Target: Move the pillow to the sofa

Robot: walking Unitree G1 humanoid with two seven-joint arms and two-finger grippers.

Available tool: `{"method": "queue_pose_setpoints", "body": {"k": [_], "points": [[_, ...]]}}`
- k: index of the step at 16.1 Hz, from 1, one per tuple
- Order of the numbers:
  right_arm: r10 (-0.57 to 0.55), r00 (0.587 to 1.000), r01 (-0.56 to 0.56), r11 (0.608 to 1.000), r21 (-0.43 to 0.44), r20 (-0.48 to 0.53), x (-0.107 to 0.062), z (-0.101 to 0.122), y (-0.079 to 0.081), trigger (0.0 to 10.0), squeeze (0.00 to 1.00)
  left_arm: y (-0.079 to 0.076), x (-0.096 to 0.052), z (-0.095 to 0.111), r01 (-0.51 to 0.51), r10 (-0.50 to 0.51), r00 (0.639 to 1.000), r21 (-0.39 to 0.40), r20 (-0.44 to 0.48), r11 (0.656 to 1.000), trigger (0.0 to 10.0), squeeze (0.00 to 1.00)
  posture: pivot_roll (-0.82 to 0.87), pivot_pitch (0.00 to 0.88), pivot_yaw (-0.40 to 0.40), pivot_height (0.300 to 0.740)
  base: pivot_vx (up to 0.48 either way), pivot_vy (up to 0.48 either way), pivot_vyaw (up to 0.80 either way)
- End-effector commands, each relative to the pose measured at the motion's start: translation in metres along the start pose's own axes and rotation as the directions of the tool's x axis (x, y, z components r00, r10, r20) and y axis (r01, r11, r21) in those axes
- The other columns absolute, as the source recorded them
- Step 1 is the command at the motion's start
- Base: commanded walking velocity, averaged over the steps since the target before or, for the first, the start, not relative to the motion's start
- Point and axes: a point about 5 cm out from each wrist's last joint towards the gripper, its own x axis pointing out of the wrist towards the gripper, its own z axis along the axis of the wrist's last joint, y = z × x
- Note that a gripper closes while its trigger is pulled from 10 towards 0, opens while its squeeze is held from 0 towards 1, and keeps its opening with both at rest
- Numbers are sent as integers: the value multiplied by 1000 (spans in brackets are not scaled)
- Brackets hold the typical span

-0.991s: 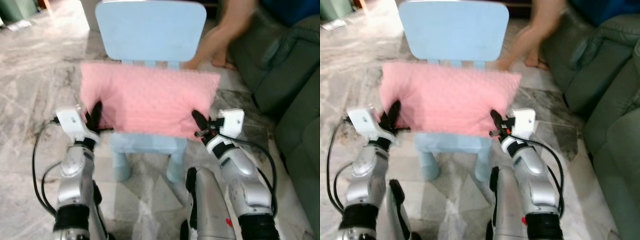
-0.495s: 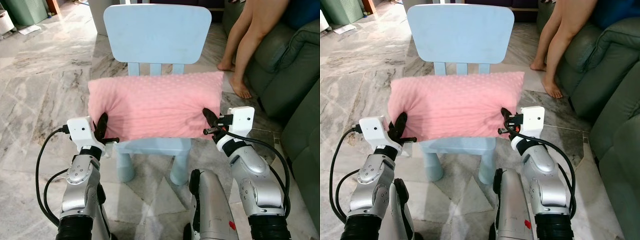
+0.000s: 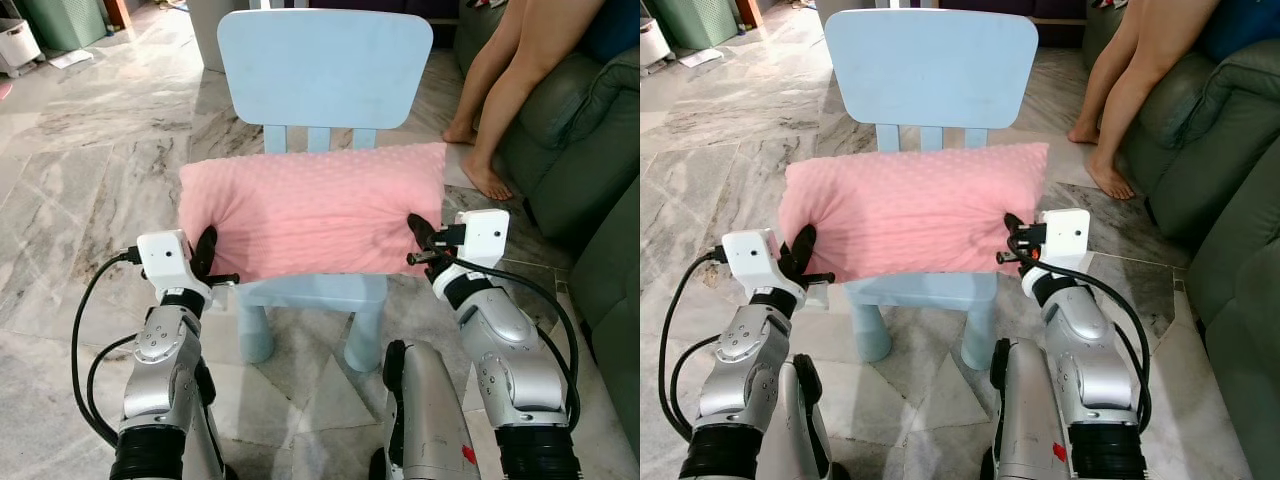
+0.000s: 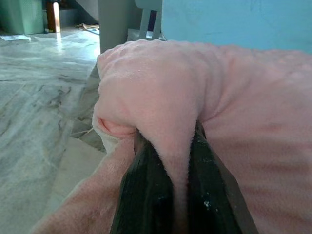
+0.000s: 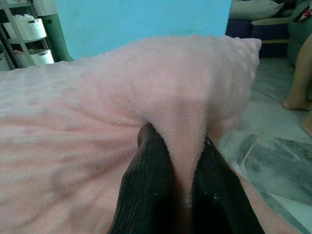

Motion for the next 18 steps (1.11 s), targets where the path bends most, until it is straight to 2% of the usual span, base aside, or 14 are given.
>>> {"method": "queue_pose_setpoints", "body": {"k": [1,4,11,18], "points": [[-49,997,50,999,-8,60,0,16,-9,10000,0,9,-1,6,-39,39,999,11,15,999,10000,0,-116,0,3,403,0,0,0],[-50,997,50,999,0,64,1,16,-9,10000,0,7,-1,4,-33,33,999,8,7,999,10000,0,-117,0,4,424,0,0,0],[-46,997,46,999,8,66,2,18,-9,10000,0,4,0,3,-22,22,1000,5,2,1000,10000,0,-118,0,1,519,0,0,0],[-47,997,46,999,19,63,2,17,-7,10000,0,4,-1,2,-22,22,1000,7,-7,1000,10000,0,-120,0,4,589,0,0,0]]}}
